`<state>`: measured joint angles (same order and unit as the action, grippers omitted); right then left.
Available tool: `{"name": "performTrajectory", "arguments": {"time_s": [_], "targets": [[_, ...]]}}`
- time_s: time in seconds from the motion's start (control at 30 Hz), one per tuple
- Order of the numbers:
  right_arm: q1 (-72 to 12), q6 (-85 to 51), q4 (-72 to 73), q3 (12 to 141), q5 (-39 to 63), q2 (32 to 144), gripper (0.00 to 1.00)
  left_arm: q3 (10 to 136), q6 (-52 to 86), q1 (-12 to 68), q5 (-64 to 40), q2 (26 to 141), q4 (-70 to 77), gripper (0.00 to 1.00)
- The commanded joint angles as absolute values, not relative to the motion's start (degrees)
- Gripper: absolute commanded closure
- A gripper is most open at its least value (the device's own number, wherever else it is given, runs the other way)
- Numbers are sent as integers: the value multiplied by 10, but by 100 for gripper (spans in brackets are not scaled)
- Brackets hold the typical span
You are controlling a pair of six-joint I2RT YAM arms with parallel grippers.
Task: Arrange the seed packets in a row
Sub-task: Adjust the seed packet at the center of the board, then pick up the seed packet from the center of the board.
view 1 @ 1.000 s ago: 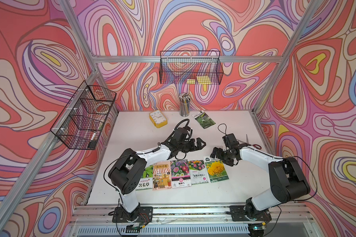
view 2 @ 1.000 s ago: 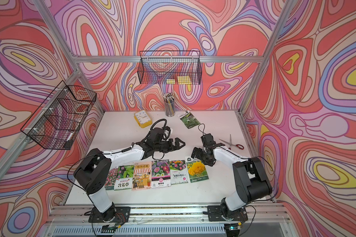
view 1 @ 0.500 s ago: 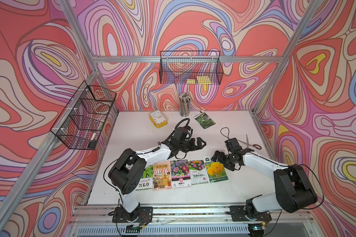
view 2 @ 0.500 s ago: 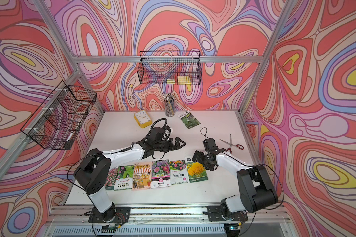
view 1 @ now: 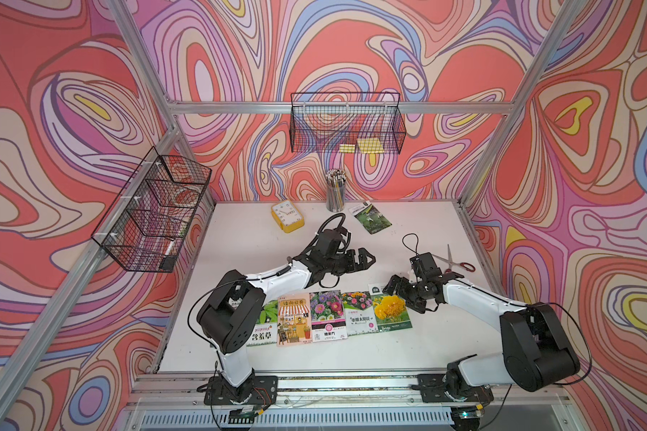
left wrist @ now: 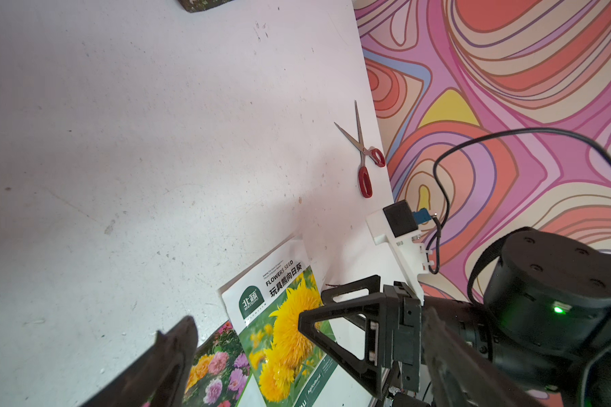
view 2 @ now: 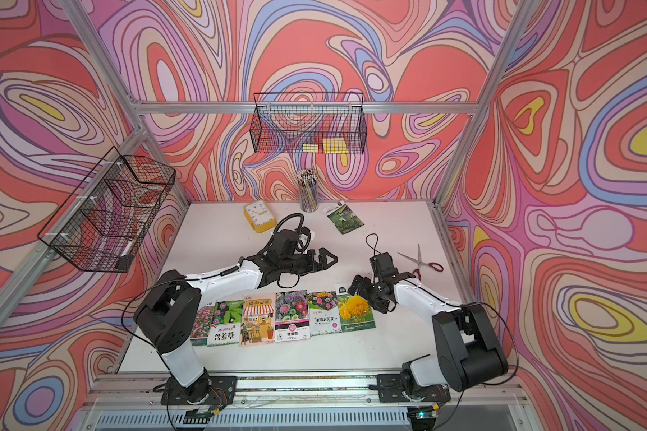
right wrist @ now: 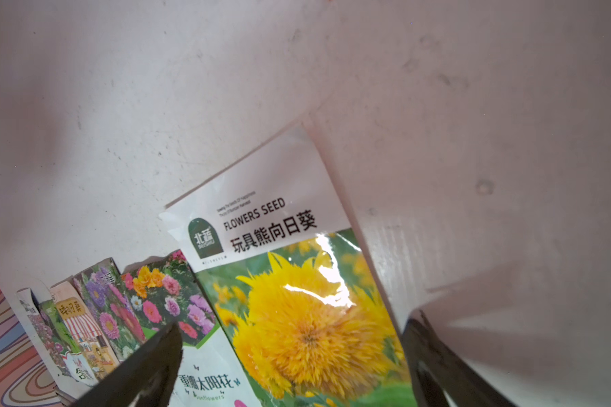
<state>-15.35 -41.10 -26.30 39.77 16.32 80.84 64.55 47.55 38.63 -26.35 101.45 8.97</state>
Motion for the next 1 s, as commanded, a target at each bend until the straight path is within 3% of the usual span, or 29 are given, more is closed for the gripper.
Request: {"name": "performTrajectory", "arguments": {"time_s": [0.0,0.23,0.47,0.67,0.97], "targets": [[-153,-423,-281,387,178,790,2,663,467,388,-264,1017,83,1],[-153,-374,-340,480,68,790,2,721,441,371,-250,1056,40,1],[-143,-319,-332,706,1,984,2,907,421,318,-258,1200,-42,1],[-100,-305,-269,867,64,1170,2,1018,435,292,-269,1310,-23,1],[-58,-311,-209,1087,138,1334,2,1103,479,285,-250,1429,79,1]]}}
